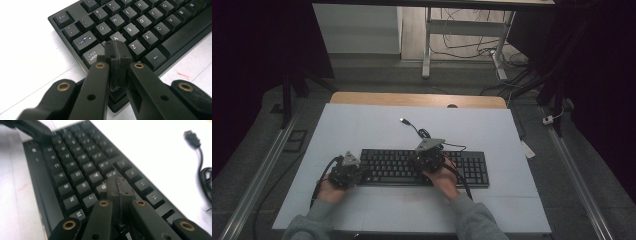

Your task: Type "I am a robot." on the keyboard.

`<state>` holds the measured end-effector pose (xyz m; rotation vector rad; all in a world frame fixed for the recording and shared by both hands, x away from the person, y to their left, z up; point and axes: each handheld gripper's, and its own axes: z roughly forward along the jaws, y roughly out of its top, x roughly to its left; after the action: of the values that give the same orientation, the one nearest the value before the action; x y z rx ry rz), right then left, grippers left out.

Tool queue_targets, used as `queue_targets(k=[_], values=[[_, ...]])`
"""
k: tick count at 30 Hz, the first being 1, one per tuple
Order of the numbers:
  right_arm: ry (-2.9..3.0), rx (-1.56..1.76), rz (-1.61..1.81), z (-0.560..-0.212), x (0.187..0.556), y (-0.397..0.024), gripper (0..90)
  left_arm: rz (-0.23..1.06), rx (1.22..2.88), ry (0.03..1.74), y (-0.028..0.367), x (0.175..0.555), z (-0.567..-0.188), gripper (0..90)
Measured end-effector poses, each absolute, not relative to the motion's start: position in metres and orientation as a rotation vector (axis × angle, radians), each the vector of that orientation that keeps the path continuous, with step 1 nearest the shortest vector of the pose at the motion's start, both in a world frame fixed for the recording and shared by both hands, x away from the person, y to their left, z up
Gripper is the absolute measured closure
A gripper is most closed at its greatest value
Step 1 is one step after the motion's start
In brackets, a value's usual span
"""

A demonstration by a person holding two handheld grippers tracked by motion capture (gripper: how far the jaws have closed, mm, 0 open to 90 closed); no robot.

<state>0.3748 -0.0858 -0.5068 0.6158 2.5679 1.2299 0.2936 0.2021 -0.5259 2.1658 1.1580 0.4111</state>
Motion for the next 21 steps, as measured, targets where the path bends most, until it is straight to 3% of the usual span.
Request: queue_targets(k=[11,16,21], values=[[2.558,0.64,1.302,-0.497,0.372,-0.102,89.4,0.433,2.107,1.15,0.203,0.291,-0.52,88.9],[2.542,0.681,1.331,-0.496,0.373,-0.108,71.8,0.437,2.059,1.144,0.205,0.289,-0.516,82.1],[2.523,0.691,1.334,-0.496,0.373,-0.112,61.6,0.442,2.011,1.159,0.208,0.288,-0.513,69.5]])
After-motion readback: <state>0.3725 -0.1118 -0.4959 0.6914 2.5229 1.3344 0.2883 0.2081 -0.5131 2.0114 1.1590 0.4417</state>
